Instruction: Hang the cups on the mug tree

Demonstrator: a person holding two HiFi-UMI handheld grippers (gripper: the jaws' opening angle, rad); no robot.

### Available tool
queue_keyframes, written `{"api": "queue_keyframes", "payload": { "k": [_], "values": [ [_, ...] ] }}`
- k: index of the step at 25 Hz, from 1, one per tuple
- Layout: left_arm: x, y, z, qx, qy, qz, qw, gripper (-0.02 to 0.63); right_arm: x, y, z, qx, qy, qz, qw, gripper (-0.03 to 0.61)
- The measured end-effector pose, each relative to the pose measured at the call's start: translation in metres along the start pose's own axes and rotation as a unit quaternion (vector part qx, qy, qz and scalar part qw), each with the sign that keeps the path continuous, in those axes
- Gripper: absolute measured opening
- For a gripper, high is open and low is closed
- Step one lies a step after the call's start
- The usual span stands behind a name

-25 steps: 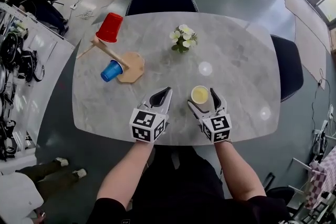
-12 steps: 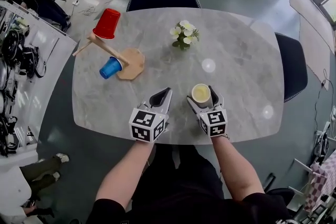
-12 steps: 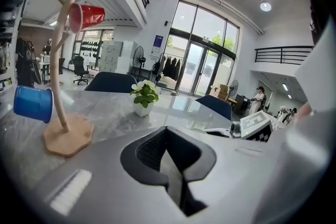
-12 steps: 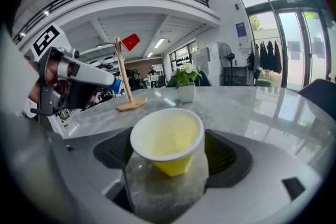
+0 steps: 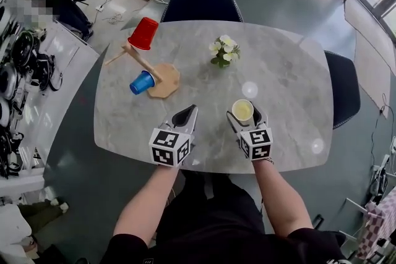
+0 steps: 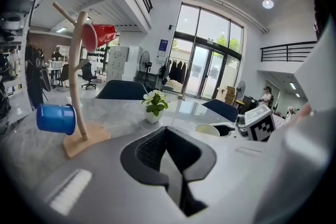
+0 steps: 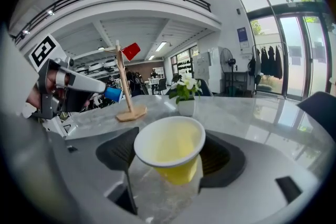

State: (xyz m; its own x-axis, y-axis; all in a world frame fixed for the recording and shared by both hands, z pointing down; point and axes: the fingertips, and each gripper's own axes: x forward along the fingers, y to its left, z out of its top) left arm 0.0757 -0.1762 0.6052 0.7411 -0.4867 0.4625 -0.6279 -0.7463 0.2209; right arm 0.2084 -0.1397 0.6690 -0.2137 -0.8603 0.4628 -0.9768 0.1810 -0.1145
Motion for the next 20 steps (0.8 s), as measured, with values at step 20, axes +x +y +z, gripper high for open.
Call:
{"api": "queue_keyframes", "payload": {
  "k": [20],
  "values": [
    [-0.093,0.043,0.067,0.038,-0.064,0.076,0.9943,0.011,-0.013,0.06,0.115,-0.056,-0.052,0.063,0.995,0.367]
  ]
}}
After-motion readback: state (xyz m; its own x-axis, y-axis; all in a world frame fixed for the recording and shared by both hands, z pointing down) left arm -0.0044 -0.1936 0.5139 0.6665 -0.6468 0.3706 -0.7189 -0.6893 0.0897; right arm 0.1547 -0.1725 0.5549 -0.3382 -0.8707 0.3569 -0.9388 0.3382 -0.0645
